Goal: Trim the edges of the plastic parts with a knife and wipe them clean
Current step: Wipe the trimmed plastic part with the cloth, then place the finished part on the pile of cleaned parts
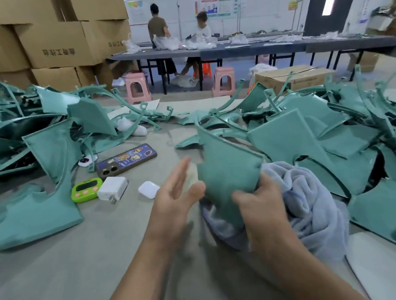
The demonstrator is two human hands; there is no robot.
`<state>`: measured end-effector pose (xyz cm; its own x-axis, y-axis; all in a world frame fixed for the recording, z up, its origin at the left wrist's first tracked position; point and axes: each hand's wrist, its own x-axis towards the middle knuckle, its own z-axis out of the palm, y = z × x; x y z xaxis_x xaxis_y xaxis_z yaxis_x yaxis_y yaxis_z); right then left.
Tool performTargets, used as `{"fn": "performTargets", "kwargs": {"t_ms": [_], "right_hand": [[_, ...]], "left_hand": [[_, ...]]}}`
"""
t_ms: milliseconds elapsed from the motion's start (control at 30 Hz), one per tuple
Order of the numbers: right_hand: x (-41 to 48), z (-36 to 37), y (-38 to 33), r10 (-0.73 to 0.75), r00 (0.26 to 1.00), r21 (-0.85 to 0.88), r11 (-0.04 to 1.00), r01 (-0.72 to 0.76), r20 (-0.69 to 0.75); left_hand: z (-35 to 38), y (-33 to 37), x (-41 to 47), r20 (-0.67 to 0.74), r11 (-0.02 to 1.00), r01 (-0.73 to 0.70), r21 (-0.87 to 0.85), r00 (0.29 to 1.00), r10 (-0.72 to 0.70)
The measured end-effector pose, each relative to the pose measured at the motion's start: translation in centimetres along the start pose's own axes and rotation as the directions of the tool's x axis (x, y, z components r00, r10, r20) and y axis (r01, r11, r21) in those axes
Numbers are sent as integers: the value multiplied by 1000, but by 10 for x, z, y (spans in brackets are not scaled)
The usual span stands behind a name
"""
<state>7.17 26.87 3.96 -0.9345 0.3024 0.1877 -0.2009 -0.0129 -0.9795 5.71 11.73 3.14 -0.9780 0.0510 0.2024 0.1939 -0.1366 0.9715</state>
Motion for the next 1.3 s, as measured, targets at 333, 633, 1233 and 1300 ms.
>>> {"fn": "performTargets", "kwargs": {"t_ms": [333, 633, 1233, 1300], "right_hand": [[18, -18, 2, 449, 891, 74, 888, -453, 71], [-16, 1, 13, -105, 836, -491, 768, 412, 538], [17, -37, -18, 318, 929, -63, 948, -311, 188], [9, -40, -32, 261, 949, -68, 965, -252, 180]], "left_hand": [[8, -2, -8, 149, 920, 209, -332, 974, -168], [3, 7, -9, 90, 906, 160, -391, 987, -135], [7, 12, -11, 71, 969, 191, -158, 981, -181], [18, 28, -15, 127, 960, 191, -206, 978, -167]]}}
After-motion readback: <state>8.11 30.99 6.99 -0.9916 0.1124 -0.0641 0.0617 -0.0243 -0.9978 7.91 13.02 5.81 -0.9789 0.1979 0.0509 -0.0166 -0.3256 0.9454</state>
